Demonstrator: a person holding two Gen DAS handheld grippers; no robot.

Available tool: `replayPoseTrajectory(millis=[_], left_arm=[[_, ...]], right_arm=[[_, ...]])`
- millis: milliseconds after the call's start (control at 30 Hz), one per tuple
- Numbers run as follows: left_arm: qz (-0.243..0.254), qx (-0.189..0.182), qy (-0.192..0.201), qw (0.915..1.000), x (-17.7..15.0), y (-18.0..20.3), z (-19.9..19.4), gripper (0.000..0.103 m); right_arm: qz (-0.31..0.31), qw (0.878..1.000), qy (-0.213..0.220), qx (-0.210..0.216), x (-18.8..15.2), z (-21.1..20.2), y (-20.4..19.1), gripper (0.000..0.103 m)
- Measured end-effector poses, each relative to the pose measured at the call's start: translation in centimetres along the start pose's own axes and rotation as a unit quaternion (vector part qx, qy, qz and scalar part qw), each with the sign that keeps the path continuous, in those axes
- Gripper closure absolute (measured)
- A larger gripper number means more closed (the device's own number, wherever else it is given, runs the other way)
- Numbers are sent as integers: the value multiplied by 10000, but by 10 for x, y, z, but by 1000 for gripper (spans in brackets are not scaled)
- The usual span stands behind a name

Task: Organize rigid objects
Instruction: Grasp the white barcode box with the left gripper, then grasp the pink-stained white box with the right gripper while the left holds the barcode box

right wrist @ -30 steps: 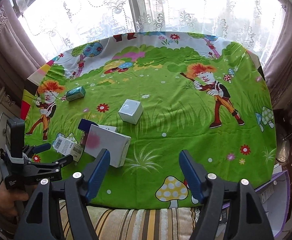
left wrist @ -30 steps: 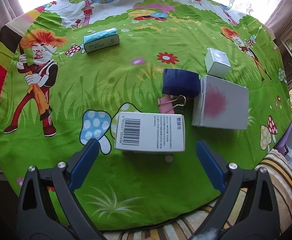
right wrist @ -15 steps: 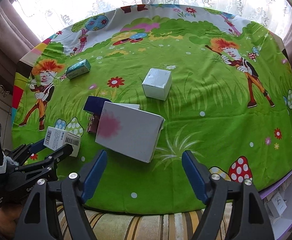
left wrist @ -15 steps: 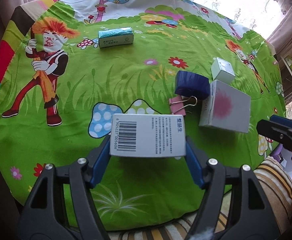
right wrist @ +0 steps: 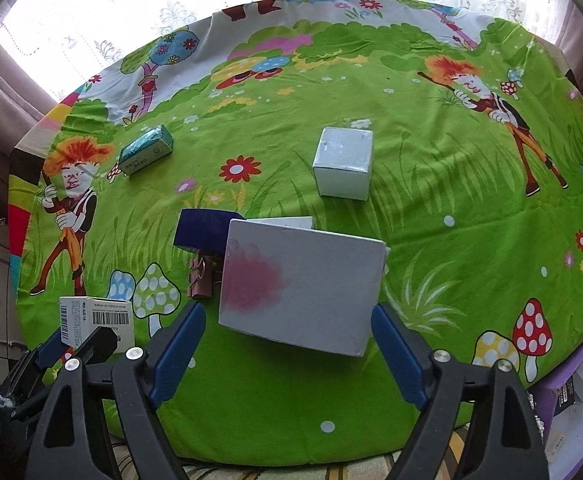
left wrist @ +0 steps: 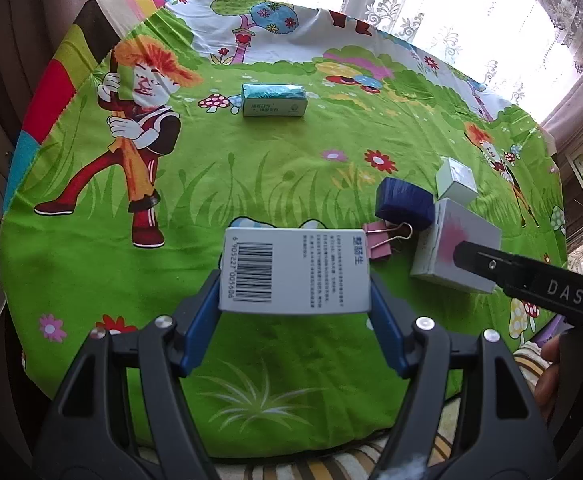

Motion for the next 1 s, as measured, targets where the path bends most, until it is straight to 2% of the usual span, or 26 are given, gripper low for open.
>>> replayPoseTrajectory(millis=[367, 1000], left_arm=[[-21, -93, 71, 9999, -1, 1, -4, 31], [-21, -217, 55, 9997, -3, 2, -5, 31]], right_arm=[[46, 9989, -15, -464, 6, 10, 1, 16], [167, 9987, -31, -473, -3, 8, 8, 14]])
Point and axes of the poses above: each gripper's, at about its wrist camera, not at the fingertips, and z roughly the way its jaws point, y to its right, x to its top, the point moved 1 cm from there along z, roughly the way its jaws point, and after that the axes turned 15 degrees about -z, right-handed, at the moved point
